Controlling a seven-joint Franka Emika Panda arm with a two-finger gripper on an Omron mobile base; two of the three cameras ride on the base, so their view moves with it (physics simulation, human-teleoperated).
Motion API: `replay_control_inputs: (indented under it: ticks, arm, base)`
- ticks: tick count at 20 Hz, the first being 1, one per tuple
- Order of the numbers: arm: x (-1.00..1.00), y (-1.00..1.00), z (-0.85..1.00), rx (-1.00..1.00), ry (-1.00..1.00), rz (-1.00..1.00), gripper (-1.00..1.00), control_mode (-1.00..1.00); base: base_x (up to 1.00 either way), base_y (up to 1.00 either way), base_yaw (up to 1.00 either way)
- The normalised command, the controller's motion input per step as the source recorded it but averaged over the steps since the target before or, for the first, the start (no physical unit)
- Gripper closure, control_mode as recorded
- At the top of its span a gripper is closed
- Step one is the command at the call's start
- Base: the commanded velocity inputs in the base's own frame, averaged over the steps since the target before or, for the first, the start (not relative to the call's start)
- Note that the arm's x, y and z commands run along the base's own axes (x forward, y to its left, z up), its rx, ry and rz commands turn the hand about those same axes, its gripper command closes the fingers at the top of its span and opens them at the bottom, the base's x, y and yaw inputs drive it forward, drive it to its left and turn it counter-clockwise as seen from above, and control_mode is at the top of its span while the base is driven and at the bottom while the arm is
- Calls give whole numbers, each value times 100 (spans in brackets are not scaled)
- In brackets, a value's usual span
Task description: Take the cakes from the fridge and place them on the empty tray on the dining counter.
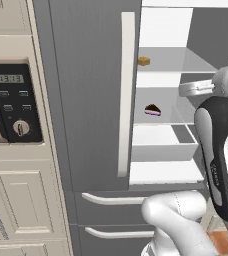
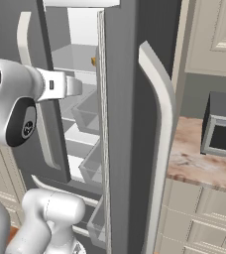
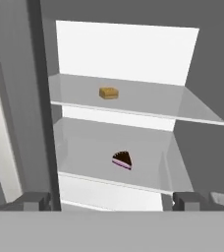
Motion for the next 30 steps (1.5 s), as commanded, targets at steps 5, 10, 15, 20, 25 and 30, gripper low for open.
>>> replay_control_inputs:
  ticks: [5, 10, 15, 20, 25, 30]
  arm:
    - [1, 0, 31, 4, 0, 1, -100, -100]
    - [15, 0, 12, 3, 0, 0, -100, -100]
    - [28, -1, 0, 8, 0, 1, -100, -100]
    - [31, -8, 0, 16, 0, 3, -100, -100]
    - [31, -6, 0, 12, 0, 2, -100, -100]
    - [35, 0, 0, 1, 0, 5, -100, -100]
  base:
    - [0, 0, 0]
    - [0, 0, 0]
    - [0, 0, 0]
    - [0, 0, 0]
    - [0, 0, 0]
    - [0, 0, 0]
